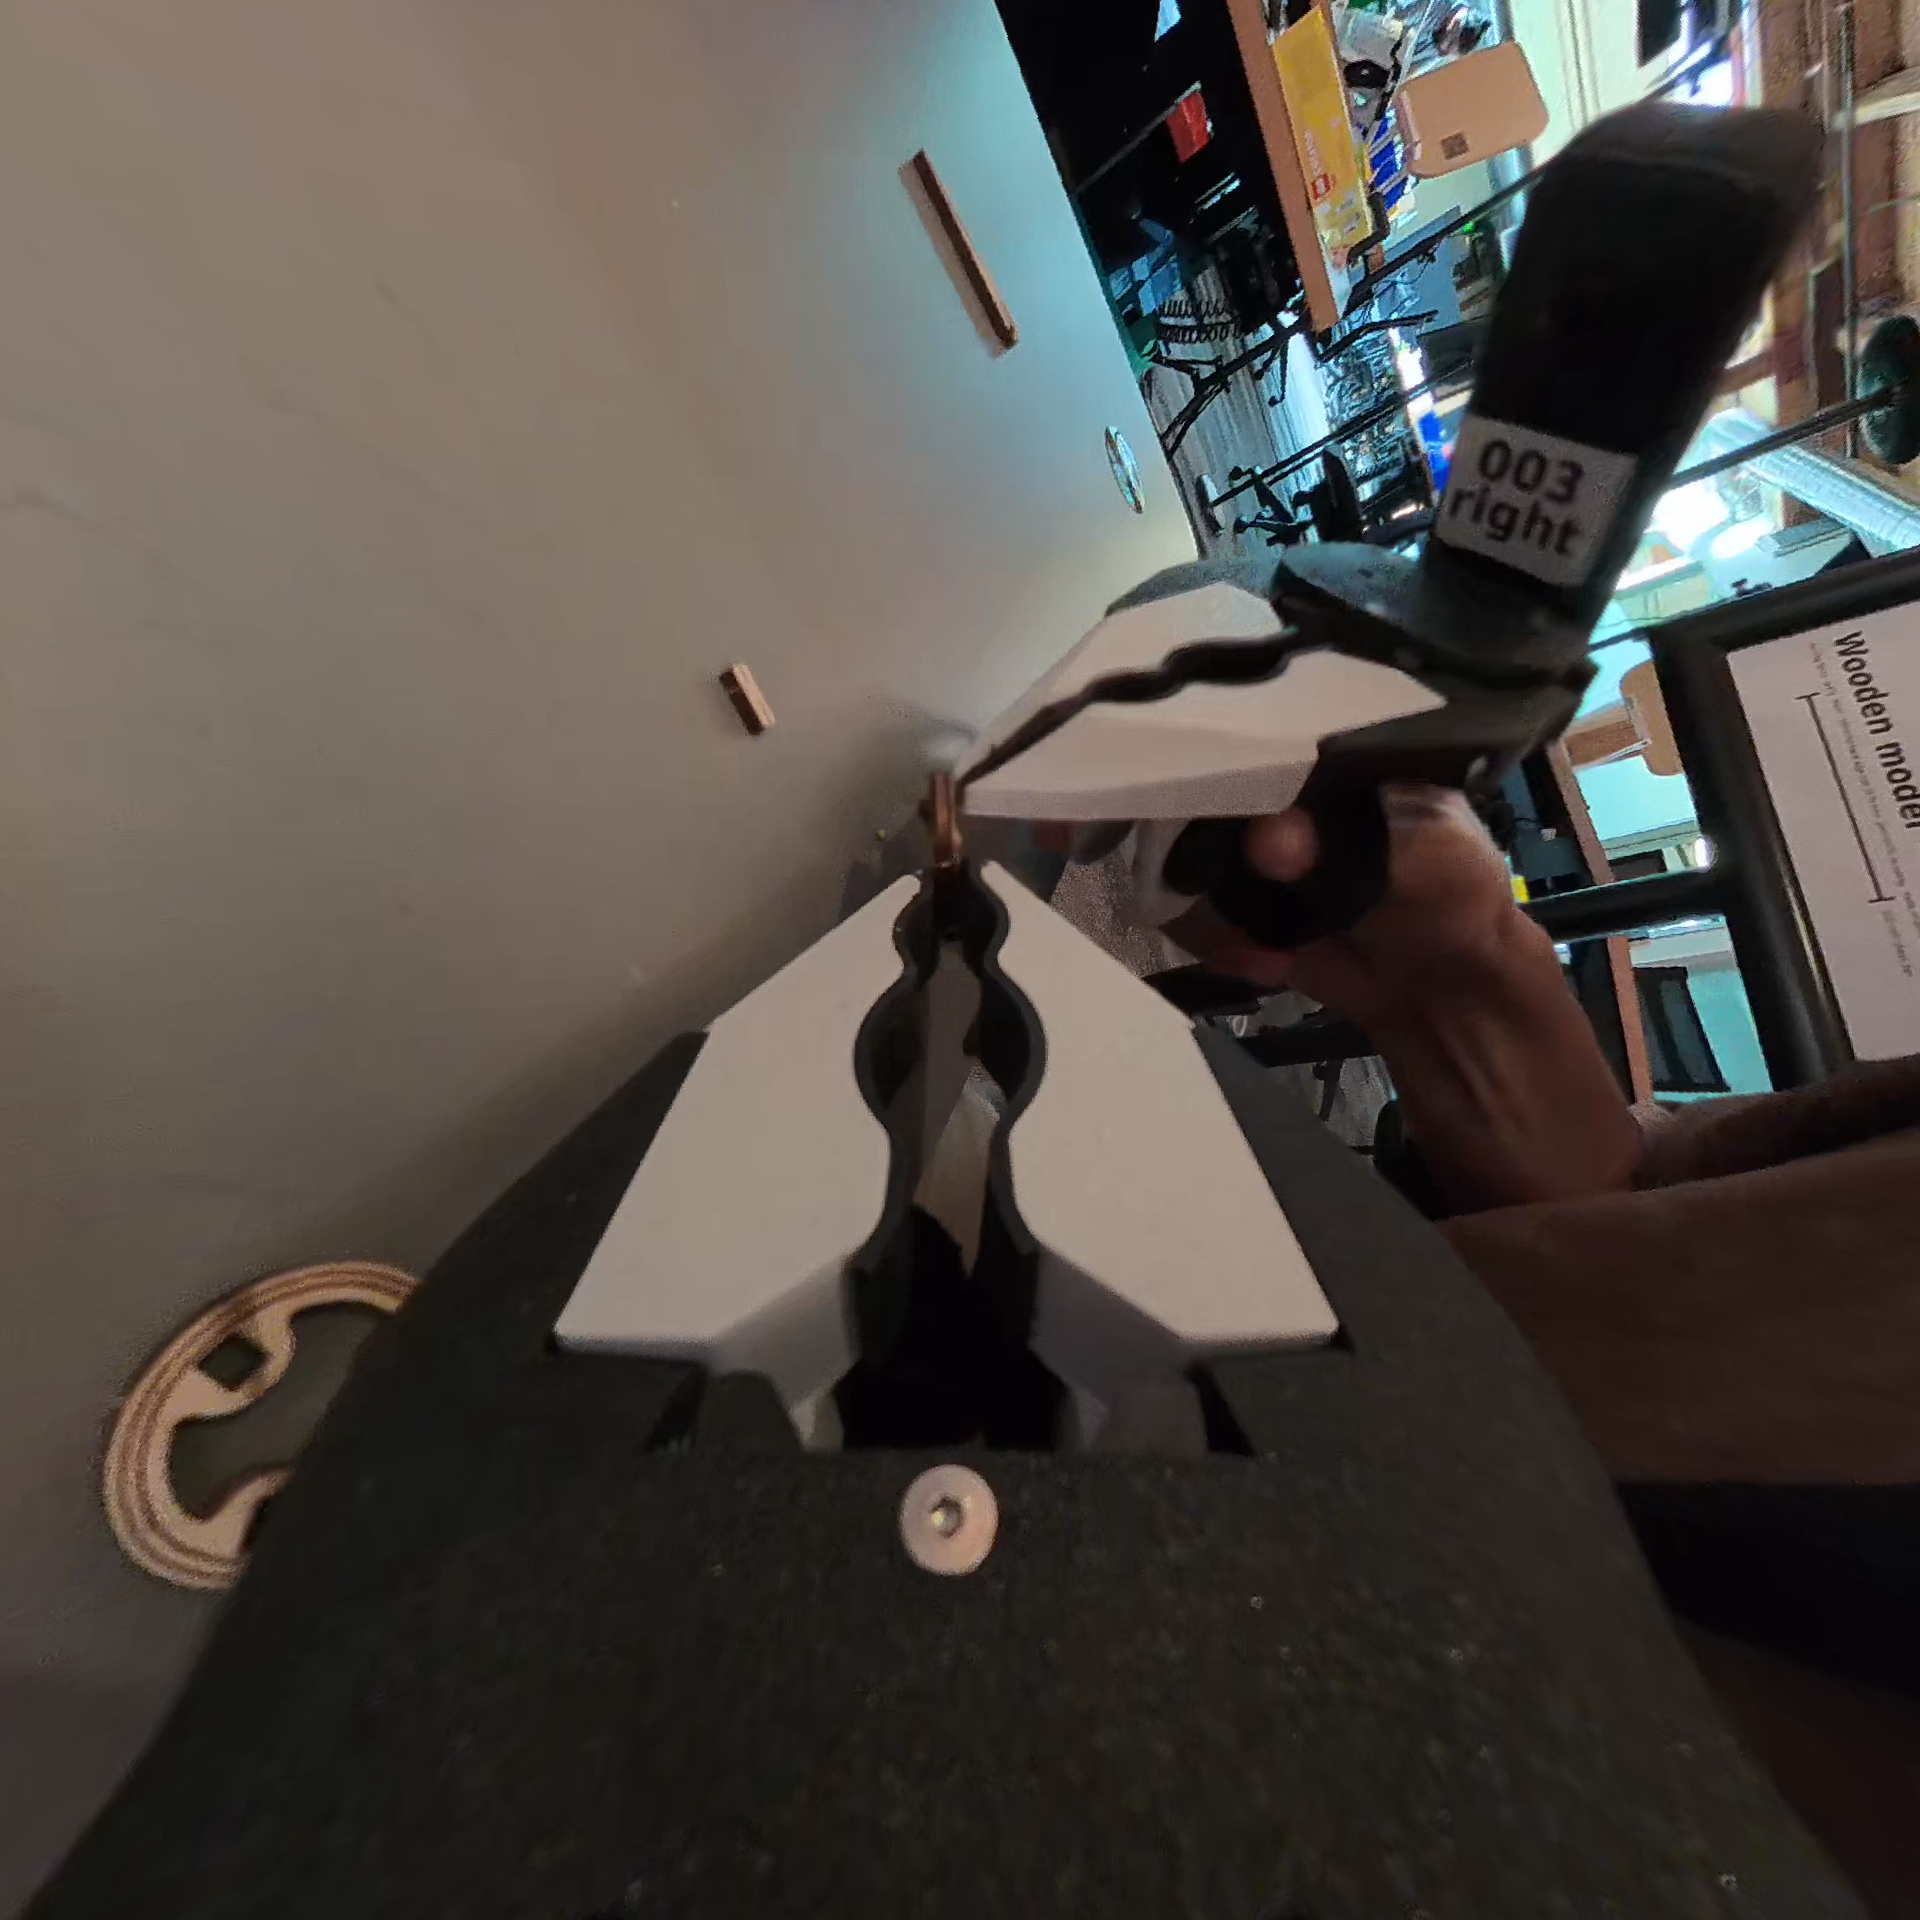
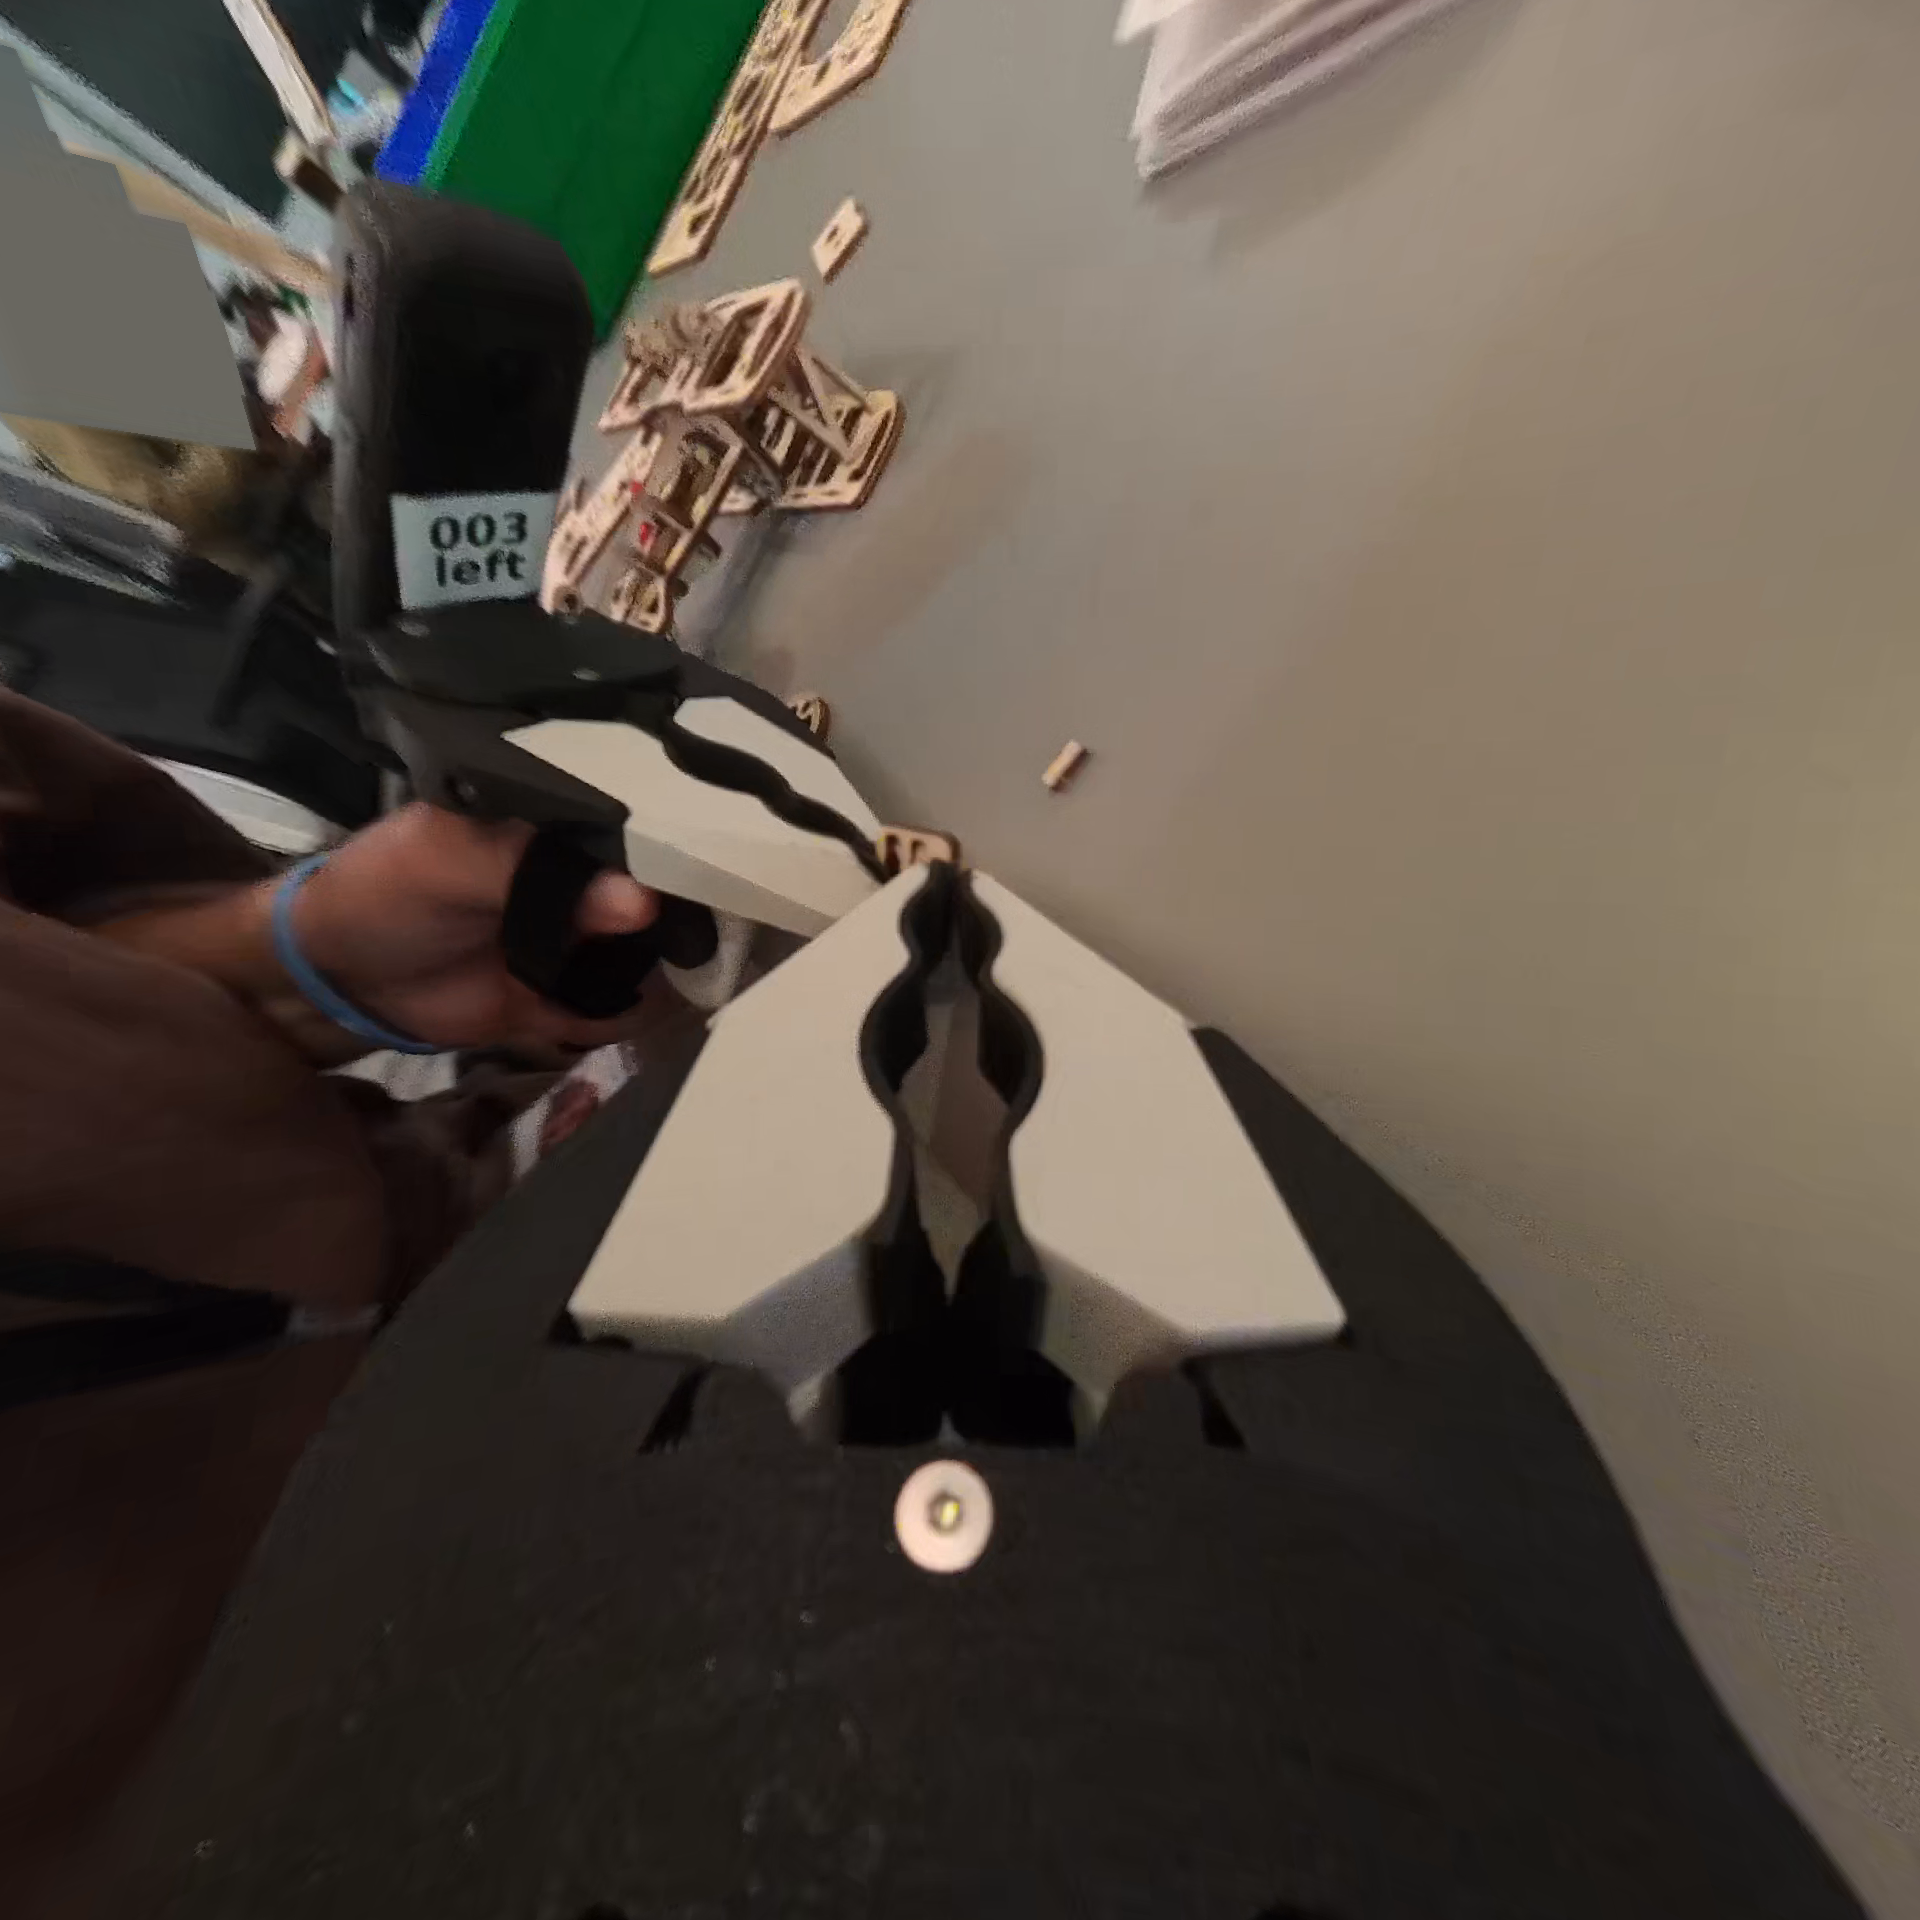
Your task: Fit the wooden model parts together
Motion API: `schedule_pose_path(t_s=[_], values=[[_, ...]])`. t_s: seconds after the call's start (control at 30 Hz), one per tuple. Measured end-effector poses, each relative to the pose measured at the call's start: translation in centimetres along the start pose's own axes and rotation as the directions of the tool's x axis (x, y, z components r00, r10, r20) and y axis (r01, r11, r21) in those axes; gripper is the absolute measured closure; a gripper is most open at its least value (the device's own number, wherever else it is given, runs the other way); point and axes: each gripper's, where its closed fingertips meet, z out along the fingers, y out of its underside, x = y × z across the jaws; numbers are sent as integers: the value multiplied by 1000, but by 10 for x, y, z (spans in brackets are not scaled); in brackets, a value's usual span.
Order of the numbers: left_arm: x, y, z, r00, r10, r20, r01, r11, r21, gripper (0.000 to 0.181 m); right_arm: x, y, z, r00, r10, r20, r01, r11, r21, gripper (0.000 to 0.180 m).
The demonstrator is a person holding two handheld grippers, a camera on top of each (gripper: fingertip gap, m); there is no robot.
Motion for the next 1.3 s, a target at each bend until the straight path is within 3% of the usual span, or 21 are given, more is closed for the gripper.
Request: schedule_pose_path(t_s=[0.1, 0.3, 0.4, 0.67, 0.77, 0.8, 0.83, 0.87, 0.93, 1.07, 1.1, 1.17, 1.3], values=[[-2, 0, 1, 999, -43, 24, 44, 998, -35, 180, 1, -11, -16, 1000, 10, 21, -11, 999, 42, 170], [-7, 5, 2, 984, -108, 145, 133, 974, -182, 180, 1, 8, 5, 961, -257, -106, 240, 960, -147, 180], [-7, 6, 2, 981, -95, 169, 134, 962, -239, 180, -3, -1, 3, 978, -194, -74, 188, 979, -77, 180], [-7, 7, 0, 971, -173, 163, 213, 937, -275, 180, 1, 7, 11, 981, -182, -70, 174, 979, -111, 180], [-7, 8, 0, 967, -203, 156, 240, 931, -276, 180, -9, -21, -1, 985, -164, -50, 165, 986, 27, 180], [-7, 8, 0, 965, -215, 152, 250, 928, -275, 180, -8, -14, 5, 985, -163, -55, 162, 987, -5, 180], [-7, 7, 0, 962, -230, 148, 263, 925, -274, 180, -1, 14, 19, 982, -178, -65, 167, 976, -137, 180], [-7, 8, -1, 953, -263, 149, 296, 914, -278, 180, -5, 11, 20, 987, -150, -62, 145, 987, -72, 180], [-7, 9, -3, 954, -272, 127, 297, 917, -265, 180, -1, 12, 16, 984, -164, -67, 155, 981, -112, 180], [-7, 8, -1, 956, -266, 124, 289, 923, -254, 180, -9, -36, -14, 974, -194, -120, 204, 976, 73, 180], [-6, 8, 1, 956, -268, 118, 290, 922, -258, 180, -10, -32, -10, 974, -199, -109, 206, 977, 61, 180], [-6, 11, 2, 958, -255, 129, 282, 917, -282, 178, 4, 13, 20, 978, -181, -107, 168, 978, -123, 180], [-6, 8, 1, 961, -254, 105, 273, 926, -261, 180, 1, 1, 9, 972, -202, -119, 190, 976, -106, 180]])
